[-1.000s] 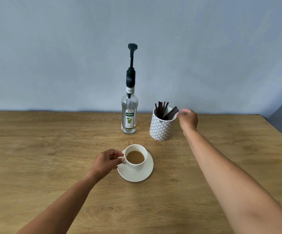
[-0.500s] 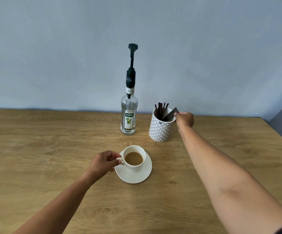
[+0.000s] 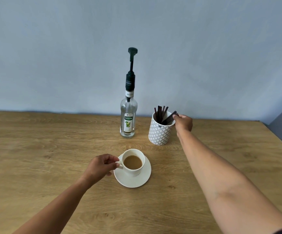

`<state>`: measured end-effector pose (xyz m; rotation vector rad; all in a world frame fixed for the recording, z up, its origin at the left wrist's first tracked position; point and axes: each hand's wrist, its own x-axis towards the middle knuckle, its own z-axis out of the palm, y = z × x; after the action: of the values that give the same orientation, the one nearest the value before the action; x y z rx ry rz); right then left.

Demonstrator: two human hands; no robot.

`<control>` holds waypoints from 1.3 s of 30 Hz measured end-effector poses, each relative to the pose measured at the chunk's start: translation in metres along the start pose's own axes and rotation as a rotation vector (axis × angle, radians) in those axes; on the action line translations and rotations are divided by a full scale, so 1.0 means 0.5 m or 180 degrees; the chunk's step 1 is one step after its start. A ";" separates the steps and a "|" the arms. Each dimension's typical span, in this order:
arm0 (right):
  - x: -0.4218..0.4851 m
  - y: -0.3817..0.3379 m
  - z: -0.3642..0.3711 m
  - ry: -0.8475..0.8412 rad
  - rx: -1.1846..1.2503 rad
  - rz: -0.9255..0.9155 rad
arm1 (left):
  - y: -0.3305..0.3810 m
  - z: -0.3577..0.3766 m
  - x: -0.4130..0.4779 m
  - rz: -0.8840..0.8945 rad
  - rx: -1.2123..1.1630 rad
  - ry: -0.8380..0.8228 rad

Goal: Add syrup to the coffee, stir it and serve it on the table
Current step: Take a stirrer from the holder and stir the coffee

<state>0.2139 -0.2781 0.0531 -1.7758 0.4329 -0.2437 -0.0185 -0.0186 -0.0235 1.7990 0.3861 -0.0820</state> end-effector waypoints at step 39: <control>-0.015 -0.131 -0.075 0.0297 0.0165 -0.1500 | 0.016 0.002 -0.001 0.0013 0.0031 -0.0043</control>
<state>0.2029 -0.2950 0.1264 -1.8011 0.0654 -0.6645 -0.0163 -0.0213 -0.0164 1.8078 0.3729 -0.0932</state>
